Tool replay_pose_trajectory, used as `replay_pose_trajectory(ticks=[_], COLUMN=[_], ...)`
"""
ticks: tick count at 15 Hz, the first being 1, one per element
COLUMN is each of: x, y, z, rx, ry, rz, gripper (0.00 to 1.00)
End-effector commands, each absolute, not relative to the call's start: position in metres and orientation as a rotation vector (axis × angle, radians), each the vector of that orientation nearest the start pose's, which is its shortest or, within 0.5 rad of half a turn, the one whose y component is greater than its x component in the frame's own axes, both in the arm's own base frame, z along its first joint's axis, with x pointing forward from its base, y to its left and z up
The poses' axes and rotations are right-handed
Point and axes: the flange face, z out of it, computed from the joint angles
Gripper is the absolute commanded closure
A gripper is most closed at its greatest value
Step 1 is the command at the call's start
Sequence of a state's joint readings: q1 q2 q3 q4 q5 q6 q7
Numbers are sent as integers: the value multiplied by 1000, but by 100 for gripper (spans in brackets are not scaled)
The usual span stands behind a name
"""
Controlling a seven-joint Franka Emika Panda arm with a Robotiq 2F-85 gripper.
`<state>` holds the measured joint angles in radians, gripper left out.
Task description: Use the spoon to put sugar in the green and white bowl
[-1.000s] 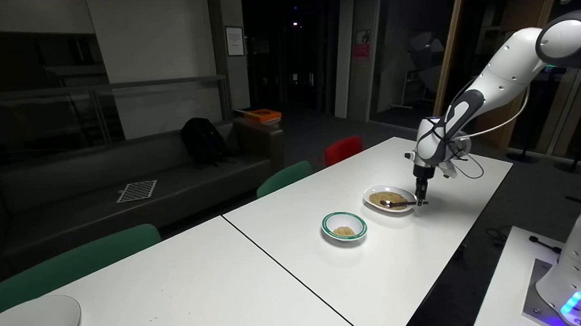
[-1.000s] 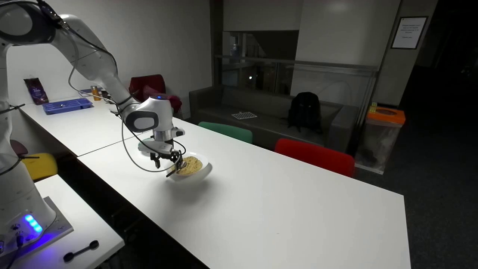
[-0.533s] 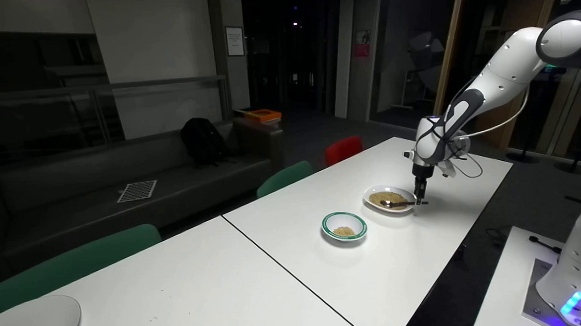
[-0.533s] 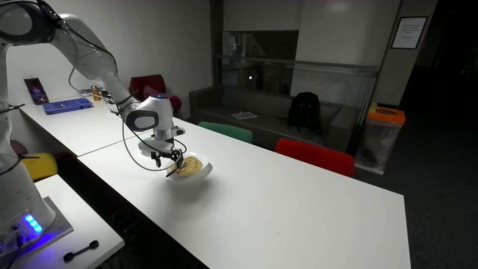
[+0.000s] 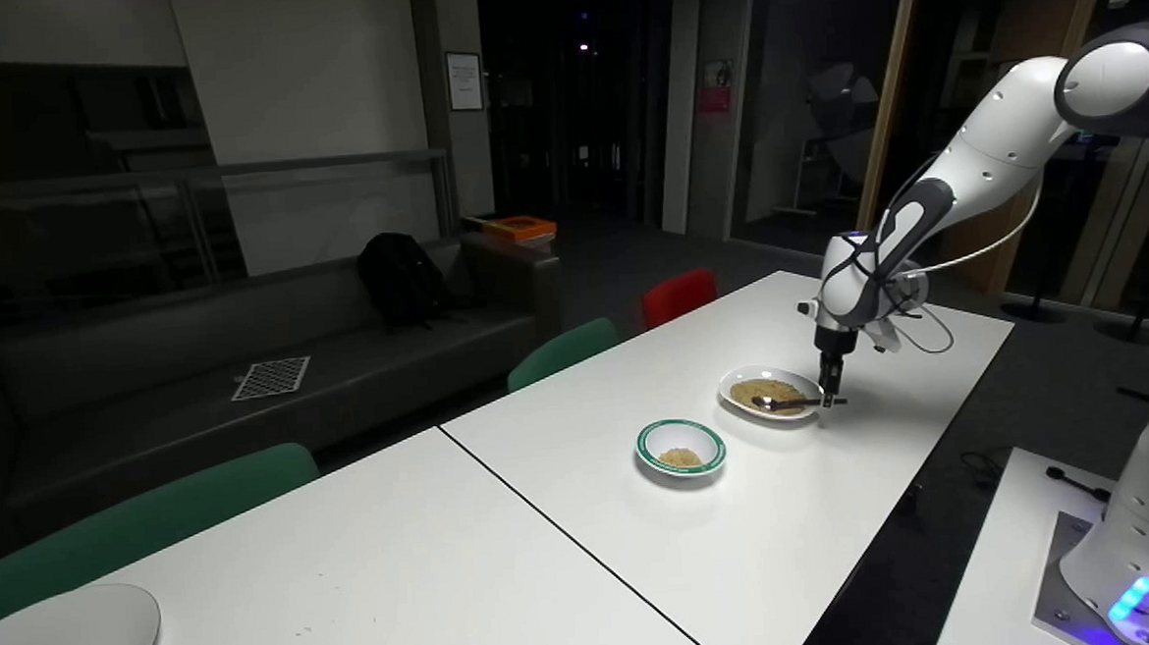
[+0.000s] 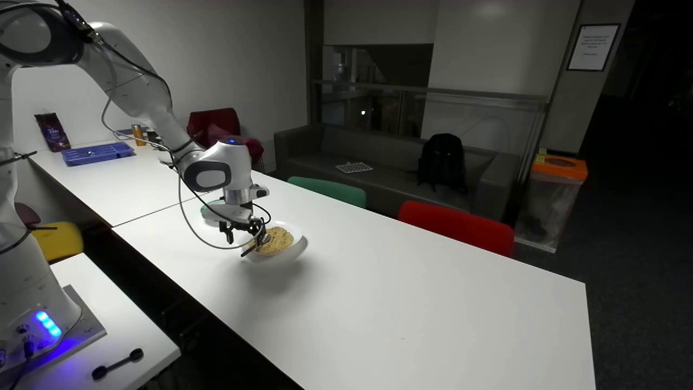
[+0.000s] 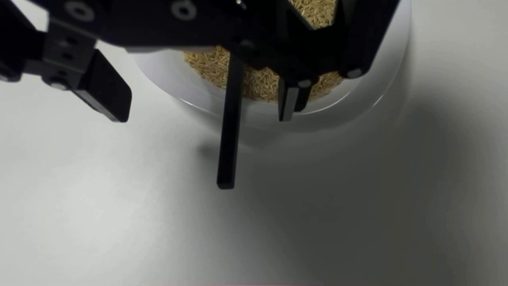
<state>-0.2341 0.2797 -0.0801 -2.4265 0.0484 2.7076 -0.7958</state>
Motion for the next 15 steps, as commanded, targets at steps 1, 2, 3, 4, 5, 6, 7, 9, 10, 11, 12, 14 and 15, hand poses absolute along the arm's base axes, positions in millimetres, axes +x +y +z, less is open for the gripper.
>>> replay_pose_trajectory(ticks=[1, 2, 3, 4, 5, 6, 7, 9, 10, 11, 12, 14, 15], x=[474, 476, 477, 478, 480, 481, 482, 484, 485, 486, 487, 489, 490], y=[-158, -159, -159, -160, -162, -163, -164, -166, -167, -168, -169, -170, -171], z=[193, 192, 191, 189, 187, 184, 182, 178, 177, 176, 175, 175, 175], rx=[-3076, -3076, -3076, -3076, -3075, -3074, -3075, -3075, -3076, -3078, -3078, -3081, -3083], ry=[-680, -679, -678, -675, -671, -667, -663, -660, -659, -657, -656, -654, -652], rz=[2, 3, 5, 9, 12, 17, 22, 31, 32, 33, 34, 35, 34], gripper=[0, 0, 0, 0, 0, 0, 0, 0, 0, 0, 1, 1, 1])
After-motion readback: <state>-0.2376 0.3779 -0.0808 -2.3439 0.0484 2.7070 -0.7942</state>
